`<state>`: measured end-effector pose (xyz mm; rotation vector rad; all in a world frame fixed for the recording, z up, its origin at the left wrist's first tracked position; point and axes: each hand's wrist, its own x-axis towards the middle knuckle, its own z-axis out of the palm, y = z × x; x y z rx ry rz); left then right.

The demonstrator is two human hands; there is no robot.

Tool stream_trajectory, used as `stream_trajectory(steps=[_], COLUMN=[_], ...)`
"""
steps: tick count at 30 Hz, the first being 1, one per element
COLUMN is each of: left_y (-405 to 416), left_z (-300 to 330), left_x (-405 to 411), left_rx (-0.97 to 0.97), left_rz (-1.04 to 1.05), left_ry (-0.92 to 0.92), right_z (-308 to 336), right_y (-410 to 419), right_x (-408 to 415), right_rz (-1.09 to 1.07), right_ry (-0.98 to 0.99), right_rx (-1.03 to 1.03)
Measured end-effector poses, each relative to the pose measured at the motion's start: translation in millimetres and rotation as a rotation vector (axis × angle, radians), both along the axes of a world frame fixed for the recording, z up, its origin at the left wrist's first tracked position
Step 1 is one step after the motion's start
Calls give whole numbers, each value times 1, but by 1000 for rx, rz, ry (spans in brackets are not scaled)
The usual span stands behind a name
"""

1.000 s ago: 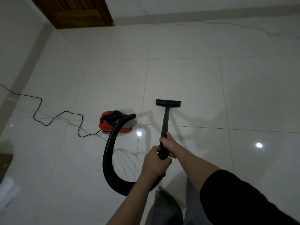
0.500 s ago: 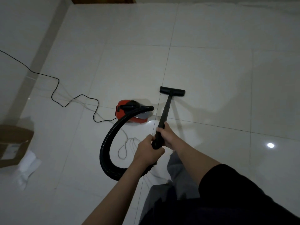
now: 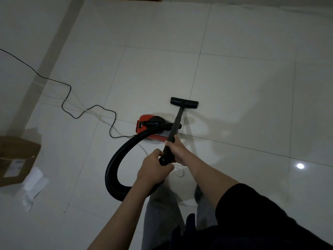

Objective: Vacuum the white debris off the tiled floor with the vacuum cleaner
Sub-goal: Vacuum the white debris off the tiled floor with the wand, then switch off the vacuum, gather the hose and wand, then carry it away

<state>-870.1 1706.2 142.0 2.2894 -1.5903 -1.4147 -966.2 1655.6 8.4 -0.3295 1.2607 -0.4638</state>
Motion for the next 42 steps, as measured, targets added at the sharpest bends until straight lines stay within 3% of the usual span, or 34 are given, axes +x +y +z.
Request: stream_trajectory(steps=[15, 31, 37, 42], left_y=[-38, -114, -123, -120], left_z=[49, 105, 111, 109], left_x=[143, 149, 156, 164], left_rx=[41, 55, 50, -110], left_rz=[-109, -321, -530, -522], left_ry=[198, 169, 203, 135], right_z=[30, 62, 62, 61], right_y=[-17, -67, -70, -59], right_x=[136, 145, 146, 153], right_rz=[-174, -278, -409, -352], right_ry=[62, -103, -87, -70], right_rx=[-85, 4, -65, -187])
